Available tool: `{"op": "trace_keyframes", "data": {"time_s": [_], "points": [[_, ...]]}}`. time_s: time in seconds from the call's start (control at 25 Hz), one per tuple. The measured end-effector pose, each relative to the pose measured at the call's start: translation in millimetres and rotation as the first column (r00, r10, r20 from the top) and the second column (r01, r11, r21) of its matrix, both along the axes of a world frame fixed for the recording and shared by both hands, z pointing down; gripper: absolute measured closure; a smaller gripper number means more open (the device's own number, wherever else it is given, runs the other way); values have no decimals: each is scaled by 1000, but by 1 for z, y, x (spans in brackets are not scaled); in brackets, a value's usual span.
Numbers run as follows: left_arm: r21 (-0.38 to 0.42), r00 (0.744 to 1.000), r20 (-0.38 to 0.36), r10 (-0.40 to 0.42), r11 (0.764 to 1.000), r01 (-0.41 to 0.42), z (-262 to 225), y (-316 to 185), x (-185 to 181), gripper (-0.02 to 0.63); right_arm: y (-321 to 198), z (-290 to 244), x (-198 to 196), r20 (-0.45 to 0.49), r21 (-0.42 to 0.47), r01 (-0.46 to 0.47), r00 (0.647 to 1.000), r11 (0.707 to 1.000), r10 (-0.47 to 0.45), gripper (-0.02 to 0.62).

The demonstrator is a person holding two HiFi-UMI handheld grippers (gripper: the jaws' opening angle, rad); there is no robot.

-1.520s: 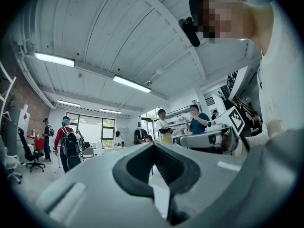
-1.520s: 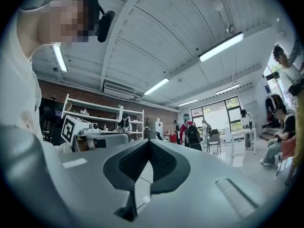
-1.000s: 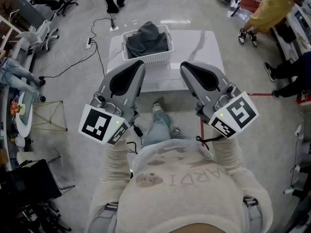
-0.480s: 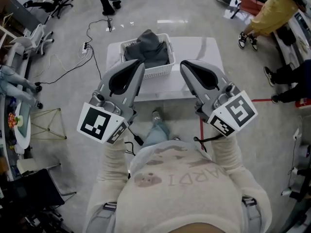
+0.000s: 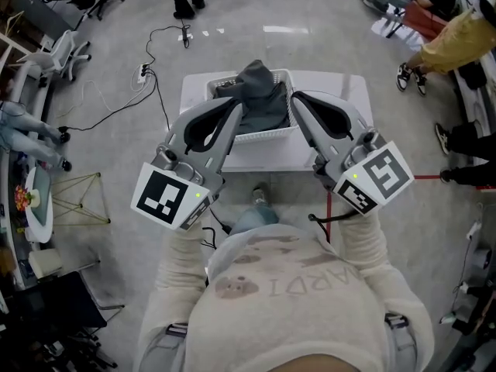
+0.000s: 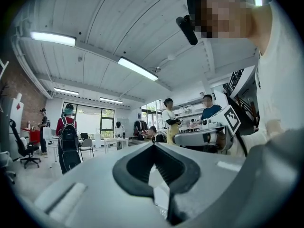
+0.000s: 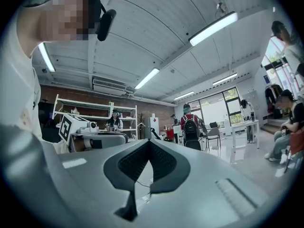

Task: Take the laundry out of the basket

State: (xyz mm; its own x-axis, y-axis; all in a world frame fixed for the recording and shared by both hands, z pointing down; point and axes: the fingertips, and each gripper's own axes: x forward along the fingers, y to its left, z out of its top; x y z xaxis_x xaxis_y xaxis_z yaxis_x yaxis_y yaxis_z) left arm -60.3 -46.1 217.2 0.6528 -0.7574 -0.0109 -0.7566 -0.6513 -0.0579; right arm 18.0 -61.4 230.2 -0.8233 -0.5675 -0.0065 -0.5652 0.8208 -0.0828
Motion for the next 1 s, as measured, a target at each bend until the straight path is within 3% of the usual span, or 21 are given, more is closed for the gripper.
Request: {"op": "trace_keyframes", "data": {"time_s": [0.48,1.0], "points": [[-53,999,-36,-9,999,7,19,-63,-23,606,-72,1,-30,-19,-6,36,999,999,-36,569],[-27,989,-4,-149,988,149,14,-109,34,606,-130,2,15,-13,-22,210,978,977,-210,568]]}}
